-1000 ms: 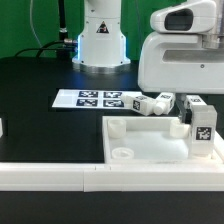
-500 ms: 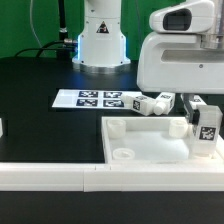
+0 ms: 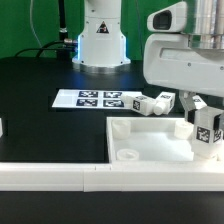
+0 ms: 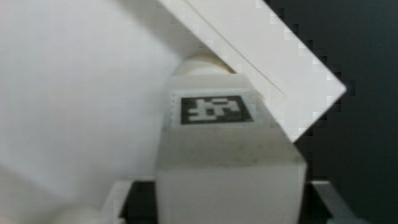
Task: Assemble one leg
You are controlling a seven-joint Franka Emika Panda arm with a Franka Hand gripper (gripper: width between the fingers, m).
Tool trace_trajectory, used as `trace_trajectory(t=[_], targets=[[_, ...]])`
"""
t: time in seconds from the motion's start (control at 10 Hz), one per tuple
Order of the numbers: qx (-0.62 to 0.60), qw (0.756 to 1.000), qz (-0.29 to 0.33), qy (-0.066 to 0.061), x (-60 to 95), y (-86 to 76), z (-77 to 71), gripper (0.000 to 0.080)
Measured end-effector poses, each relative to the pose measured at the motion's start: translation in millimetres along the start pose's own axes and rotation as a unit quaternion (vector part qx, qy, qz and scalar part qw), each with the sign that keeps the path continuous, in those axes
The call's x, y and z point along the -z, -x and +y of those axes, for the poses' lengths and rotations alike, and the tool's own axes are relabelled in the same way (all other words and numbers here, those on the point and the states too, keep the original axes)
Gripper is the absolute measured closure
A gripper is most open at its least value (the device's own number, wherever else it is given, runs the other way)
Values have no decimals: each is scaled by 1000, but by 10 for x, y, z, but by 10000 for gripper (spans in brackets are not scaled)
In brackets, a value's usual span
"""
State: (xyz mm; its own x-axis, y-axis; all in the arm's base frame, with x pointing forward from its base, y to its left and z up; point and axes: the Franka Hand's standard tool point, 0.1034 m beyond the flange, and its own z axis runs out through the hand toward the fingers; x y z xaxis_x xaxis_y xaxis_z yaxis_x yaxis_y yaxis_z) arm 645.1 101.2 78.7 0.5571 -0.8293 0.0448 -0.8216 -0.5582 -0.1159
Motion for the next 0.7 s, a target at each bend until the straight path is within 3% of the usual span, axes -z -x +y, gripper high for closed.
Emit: trace_trajectory(t=[0.2,0.7], targets=[[-106,994,-3,-10,-3,-8,43,512],[-271,962,-11,-8,-1,20,72,512]])
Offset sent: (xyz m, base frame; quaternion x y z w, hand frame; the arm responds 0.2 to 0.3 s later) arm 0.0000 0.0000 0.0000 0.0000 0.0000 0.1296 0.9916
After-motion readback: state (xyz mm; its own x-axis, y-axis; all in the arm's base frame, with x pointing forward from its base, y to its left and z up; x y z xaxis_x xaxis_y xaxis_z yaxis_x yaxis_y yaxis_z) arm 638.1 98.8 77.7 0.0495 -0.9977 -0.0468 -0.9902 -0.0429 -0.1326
